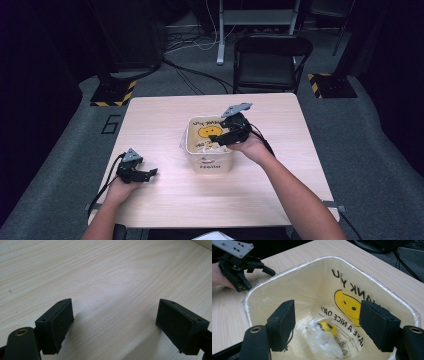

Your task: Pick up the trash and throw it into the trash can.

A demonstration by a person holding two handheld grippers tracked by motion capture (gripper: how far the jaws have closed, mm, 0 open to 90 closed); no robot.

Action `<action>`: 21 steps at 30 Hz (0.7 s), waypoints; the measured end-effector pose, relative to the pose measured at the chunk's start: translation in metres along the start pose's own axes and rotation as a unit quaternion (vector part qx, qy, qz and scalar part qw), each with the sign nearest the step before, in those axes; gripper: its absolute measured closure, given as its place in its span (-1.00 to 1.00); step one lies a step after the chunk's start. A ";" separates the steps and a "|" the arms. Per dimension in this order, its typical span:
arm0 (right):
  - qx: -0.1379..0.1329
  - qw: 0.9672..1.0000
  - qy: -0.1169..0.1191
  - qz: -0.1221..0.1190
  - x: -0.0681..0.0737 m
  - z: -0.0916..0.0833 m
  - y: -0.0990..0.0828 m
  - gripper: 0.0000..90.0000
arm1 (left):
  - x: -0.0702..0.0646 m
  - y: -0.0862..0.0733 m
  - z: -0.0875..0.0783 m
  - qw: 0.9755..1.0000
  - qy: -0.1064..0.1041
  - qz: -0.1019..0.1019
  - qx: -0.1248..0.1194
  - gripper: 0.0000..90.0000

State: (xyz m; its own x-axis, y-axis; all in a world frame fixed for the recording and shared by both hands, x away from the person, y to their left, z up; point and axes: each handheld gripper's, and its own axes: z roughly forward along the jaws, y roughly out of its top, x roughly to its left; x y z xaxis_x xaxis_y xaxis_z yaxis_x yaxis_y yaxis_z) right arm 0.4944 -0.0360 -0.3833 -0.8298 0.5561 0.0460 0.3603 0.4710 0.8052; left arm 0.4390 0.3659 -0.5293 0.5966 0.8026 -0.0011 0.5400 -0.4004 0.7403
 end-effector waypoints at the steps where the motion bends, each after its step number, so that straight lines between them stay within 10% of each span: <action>1: -0.001 1.000 0.000 -0.002 0.001 -0.002 0.000 -0.36 | 0.000 0.000 0.000 1.000 0.000 0.000 0.000 -0.69; 21: -0.023 0.999 -0.034 -0.004 -0.008 -0.054 -0.022 -0.36 | 0.001 0.000 0.000 1.000 0.001 0.003 0.000 -0.68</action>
State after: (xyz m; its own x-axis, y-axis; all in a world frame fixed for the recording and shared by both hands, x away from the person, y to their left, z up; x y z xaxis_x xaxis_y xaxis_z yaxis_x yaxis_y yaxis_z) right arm 0.4697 -0.0876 -0.3698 -0.8009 0.5988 0.0004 0.3324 0.4441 0.8321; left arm 0.4397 0.3662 -0.5292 0.5978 0.8017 0.0046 0.5365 -0.4043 0.7407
